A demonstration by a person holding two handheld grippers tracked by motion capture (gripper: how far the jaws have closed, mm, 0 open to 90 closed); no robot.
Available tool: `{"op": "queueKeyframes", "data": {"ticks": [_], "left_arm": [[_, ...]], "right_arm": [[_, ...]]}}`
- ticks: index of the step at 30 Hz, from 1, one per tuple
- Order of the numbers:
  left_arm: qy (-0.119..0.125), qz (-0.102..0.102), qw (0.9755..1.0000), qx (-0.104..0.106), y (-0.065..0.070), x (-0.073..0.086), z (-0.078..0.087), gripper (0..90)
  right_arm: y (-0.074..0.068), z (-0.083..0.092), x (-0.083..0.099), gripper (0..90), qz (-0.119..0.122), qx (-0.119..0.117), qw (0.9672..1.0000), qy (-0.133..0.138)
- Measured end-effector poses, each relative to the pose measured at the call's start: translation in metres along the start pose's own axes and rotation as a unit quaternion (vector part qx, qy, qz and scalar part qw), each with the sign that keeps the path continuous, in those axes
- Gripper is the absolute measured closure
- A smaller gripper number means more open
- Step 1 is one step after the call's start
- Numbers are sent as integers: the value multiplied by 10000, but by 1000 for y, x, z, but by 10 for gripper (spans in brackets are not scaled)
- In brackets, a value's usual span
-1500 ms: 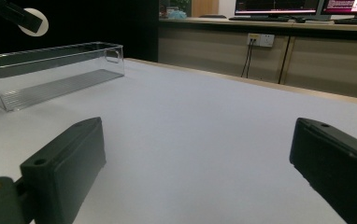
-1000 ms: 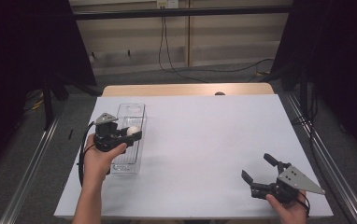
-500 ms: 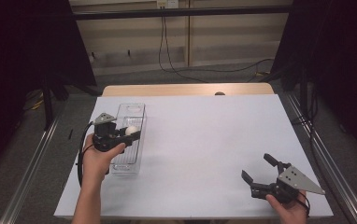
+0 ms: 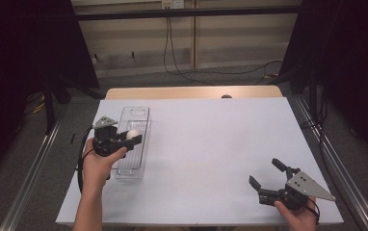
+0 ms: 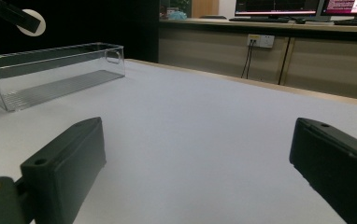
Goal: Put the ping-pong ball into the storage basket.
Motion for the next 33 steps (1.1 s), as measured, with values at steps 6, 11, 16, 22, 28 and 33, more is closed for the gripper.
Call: {"op": "queueKeyframes", "data": {"ticks": [6,11,16,22,28,33], "left_arm": [[-22,-5,10000,-26,-4,1,1,511],[-16,-15,10000,-78,-6,2,1,511],[-3,-2,9999,-108,-8,2,2,511],[-33,-4,9999,-144,-12,4,2,511],[-1,24,9997,-224,-14,4,2,511],[-33,30,9997,-246,-17,6,2,511]], "right_arm": [[0,0,0,32,-8,4,10000,-5],[1,0,0,32,-40,33,10000,7],[0,1,0,32,-26,12,10000,1],[1,0,0,32,-13,19,10000,12],[0,1,0,32,-26,-13,10000,2],[1,0,-1,32,-9,22,10000,18]]}}
Point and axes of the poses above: each handheld gripper's, and its own axes: z roughly backward along the jaws, x roughly out of its underside, y roughly to its right, the point moved 8 cm from there along -z, roughly forward along the jaws, and after that the axes turned 5 degrees about x, right-handed, at the moved point
